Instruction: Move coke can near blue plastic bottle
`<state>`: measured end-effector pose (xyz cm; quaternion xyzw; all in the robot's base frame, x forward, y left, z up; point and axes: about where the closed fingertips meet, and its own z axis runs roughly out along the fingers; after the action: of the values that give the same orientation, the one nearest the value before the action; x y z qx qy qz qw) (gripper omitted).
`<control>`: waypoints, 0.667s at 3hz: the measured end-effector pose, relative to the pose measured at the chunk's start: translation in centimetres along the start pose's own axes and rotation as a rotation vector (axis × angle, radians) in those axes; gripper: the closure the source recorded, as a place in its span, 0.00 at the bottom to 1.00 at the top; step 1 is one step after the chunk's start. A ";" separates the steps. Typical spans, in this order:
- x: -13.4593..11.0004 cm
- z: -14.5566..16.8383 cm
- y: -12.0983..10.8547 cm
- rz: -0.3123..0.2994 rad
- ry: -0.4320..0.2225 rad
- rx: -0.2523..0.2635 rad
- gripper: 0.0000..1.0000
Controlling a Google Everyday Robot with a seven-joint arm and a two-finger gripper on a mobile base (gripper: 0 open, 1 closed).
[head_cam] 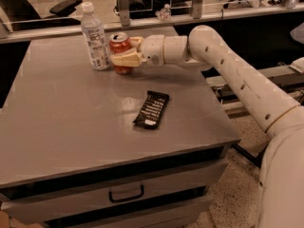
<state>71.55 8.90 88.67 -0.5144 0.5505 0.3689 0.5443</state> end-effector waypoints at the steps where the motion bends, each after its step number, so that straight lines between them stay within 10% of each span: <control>1: 0.1 0.7 -0.9 0.009 0.017 0.021 0.65; 2: 0.0 1.2 -1.4 0.014 0.023 0.034 0.43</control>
Offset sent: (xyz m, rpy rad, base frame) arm 0.0261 0.0068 0.0020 -0.0199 0.0151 -0.0709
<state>73.16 9.79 88.67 -0.5054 0.5665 0.3571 0.5442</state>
